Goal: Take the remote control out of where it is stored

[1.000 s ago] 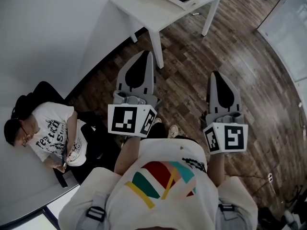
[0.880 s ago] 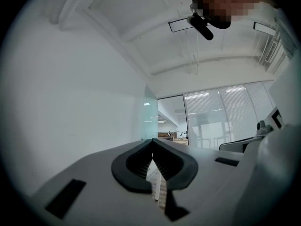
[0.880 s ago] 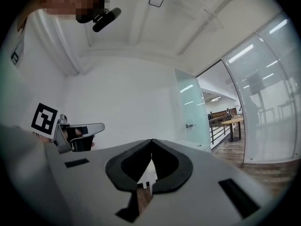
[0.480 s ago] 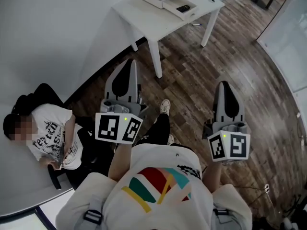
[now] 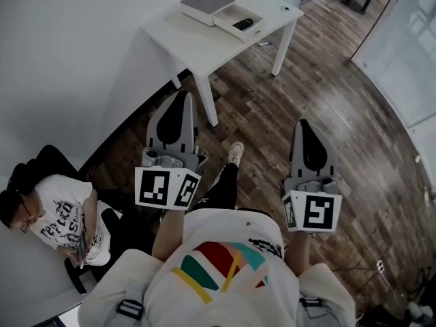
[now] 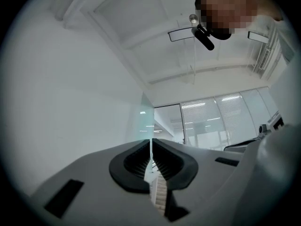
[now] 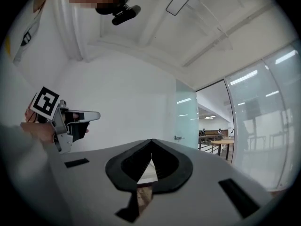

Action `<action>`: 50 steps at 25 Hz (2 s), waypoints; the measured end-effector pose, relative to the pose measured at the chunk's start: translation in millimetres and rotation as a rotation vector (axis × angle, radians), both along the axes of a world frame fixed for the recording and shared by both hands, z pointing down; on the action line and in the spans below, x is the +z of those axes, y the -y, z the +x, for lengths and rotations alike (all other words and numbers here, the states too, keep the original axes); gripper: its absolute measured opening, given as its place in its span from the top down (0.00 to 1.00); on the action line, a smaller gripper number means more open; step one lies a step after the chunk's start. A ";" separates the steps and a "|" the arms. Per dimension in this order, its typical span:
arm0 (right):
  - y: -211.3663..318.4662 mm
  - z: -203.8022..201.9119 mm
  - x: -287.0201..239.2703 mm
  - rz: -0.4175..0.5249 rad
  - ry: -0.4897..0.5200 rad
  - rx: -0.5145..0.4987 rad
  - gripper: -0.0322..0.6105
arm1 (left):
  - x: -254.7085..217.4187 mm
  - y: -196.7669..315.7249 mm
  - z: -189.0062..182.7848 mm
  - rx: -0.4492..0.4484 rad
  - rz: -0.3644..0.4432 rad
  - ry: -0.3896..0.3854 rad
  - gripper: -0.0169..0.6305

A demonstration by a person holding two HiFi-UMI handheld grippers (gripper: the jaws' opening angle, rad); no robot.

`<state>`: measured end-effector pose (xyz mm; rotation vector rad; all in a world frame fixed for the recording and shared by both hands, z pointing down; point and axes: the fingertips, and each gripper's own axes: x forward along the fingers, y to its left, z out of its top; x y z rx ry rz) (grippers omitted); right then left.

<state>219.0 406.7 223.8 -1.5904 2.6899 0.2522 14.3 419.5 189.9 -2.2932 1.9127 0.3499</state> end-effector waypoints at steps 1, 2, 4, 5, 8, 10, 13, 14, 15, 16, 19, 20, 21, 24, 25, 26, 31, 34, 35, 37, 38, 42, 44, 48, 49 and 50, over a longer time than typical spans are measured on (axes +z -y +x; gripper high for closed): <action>7.9 -3.1 1.7 0.014 -0.023 0.012 0.95 | 6.5 10.0 -3.2 0.002 -0.006 -0.016 0.96; 16.7 -6.1 2.6 0.023 -0.039 0.022 0.95 | 13.6 20.2 -6.4 0.004 -0.017 -0.033 0.96; 37.1 -11.5 3.5 0.019 -0.053 0.029 0.95 | 24.7 41.2 -12.8 0.001 -0.041 -0.055 0.96; 47.9 -14.2 3.1 0.010 -0.048 0.026 0.95 | 27.1 51.5 -15.9 0.000 -0.050 -0.059 0.96; 80.8 -24.8 -0.3 0.006 -0.047 -0.007 0.95 | 23.9 80.2 -25.4 -0.007 -0.042 -0.040 0.96; 105.8 -36.8 0.4 -0.009 -0.039 -0.041 0.95 | 20.2 102.9 -35.5 -0.029 -0.024 -0.023 0.96; 146.5 -52.4 10.3 -0.062 0.001 -0.073 0.95 | 20.2 145.4 -48.0 -0.051 -0.024 -0.009 0.96; 160.9 -56.6 13.7 -0.074 0.009 -0.079 0.95 | 21.1 160.6 -48.9 -0.047 -0.031 0.001 0.96; 175.5 -61.4 16.7 -0.083 0.014 -0.084 0.95 | 22.6 175.5 -48.9 -0.039 -0.043 0.014 0.96; 190.2 -67.1 18.7 -0.089 0.016 -0.089 0.95 | 24.4 189.8 -49.1 -0.026 -0.059 0.028 0.96; 231.7 -87.0 14.6 -0.088 0.015 -0.112 0.95 | 22.5 228.4 -56.3 -0.012 -0.081 0.054 0.96; 245.2 -92.2 10.9 -0.080 0.015 -0.116 0.95 | 18.1 240.6 -61.3 -0.029 -0.069 0.067 0.96; 258.7 -96.0 7.4 -0.073 0.019 -0.116 0.95 | 12.1 252.8 -67.1 -0.057 -0.049 0.089 0.96; 296.5 -103.1 4.1 -0.074 0.033 -0.111 0.95 | -3.5 286.6 -81.4 -0.130 0.011 0.147 0.96; 308.5 -105.9 5.1 -0.081 0.035 -0.113 0.95 | -5.5 297.5 -85.0 -0.135 0.017 0.149 0.96; 320.3 -109.3 6.0 -0.087 0.034 -0.116 0.95 | -5.9 308.4 -88.7 -0.135 0.017 0.144 0.96; 362.7 -126.7 3.1 -0.095 0.017 -0.122 0.95 | -3.2 348.3 -113.5 -0.158 0.000 0.085 0.96; 378.4 -136.0 1.9 -0.103 0.004 -0.125 0.95 | -2.8 367.6 -128.9 -0.170 -0.012 0.058 0.96; 382.4 -138.2 2.1 -0.106 -0.001 -0.127 0.95 | -1.3 374.3 -132.4 -0.172 -0.020 0.051 0.96; 387.6 -139.8 3.3 -0.115 -0.007 -0.126 0.95 | 3.9 384.8 -135.9 -0.171 -0.039 0.036 0.96; 389.5 -139.9 3.8 -0.119 -0.010 -0.123 0.95 | 6.4 388.9 -136.7 -0.169 -0.047 0.030 0.96; 399.9 -139.5 2.4 -0.117 -0.038 -0.106 0.95 | 12.6 406.5 -138.0 -0.151 -0.069 0.002 0.96; 406.7 -138.9 2.4 -0.114 -0.051 -0.103 0.95 | 17.3 415.9 -137.9 -0.146 -0.080 -0.015 0.96; 421.4 -132.7 -2.7 -0.109 0.007 -0.110 0.95 | 31.1 435.7 -131.0 -0.113 -0.119 -0.045 0.96; 426.8 -131.6 -3.5 -0.106 0.018 -0.116 0.95 | 33.4 441.5 -128.3 -0.106 -0.126 -0.047 0.96; 433.5 -131.2 -2.9 -0.103 0.022 -0.124 0.95 | 34.9 447.5 -125.6 -0.103 -0.129 -0.047 0.96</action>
